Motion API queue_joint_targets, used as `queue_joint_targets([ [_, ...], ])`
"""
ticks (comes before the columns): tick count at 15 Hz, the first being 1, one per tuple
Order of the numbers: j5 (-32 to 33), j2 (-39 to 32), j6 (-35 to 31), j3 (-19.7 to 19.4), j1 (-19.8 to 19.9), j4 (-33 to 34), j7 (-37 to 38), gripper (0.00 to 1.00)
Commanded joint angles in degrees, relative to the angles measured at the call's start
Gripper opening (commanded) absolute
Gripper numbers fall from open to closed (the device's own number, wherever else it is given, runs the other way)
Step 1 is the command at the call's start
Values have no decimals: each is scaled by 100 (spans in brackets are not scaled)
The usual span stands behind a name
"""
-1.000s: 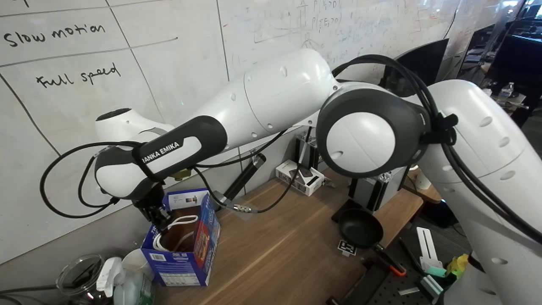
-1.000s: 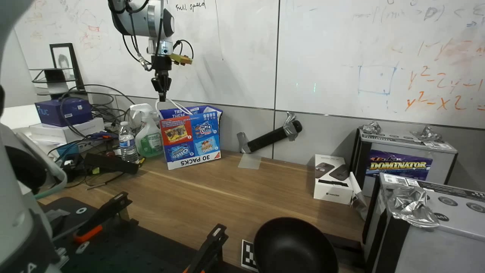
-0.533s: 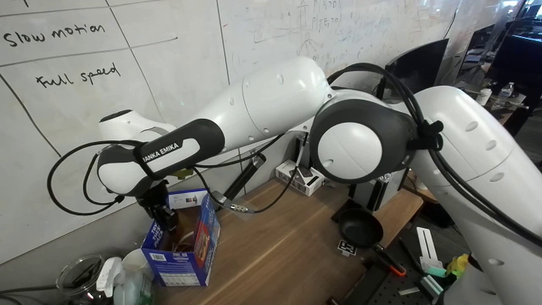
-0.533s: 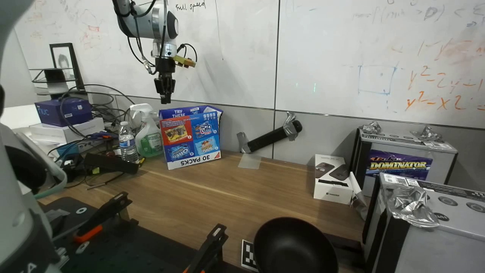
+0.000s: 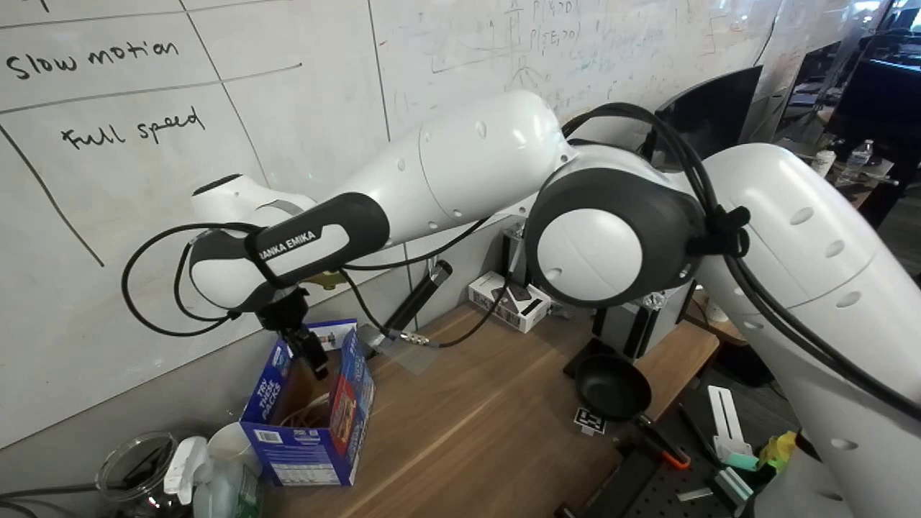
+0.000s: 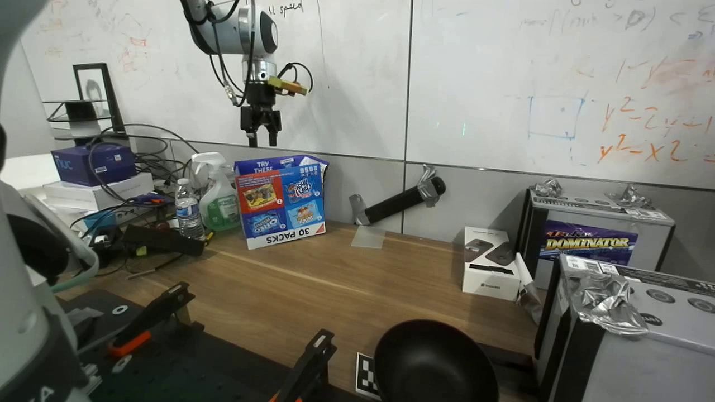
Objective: Pick up the white ropes from the counter and put them in the box
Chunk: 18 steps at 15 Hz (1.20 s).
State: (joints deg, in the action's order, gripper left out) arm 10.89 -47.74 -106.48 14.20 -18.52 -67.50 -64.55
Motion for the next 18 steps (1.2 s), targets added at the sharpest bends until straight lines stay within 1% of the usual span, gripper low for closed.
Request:
queue_joint_targets([
  [1,-72,962,58,-228,183,-803,871,100],
  [5,-67,2072,-2,-437,444,-1870,1814,100],
  [9,-30,3160,94,-488,738,-2918,2830,100],
  [12,-117,4053,182,-512,941,-3782,3575,100],
  [18,-361,5905,396,-635,1136,-5439,5024,100],
])
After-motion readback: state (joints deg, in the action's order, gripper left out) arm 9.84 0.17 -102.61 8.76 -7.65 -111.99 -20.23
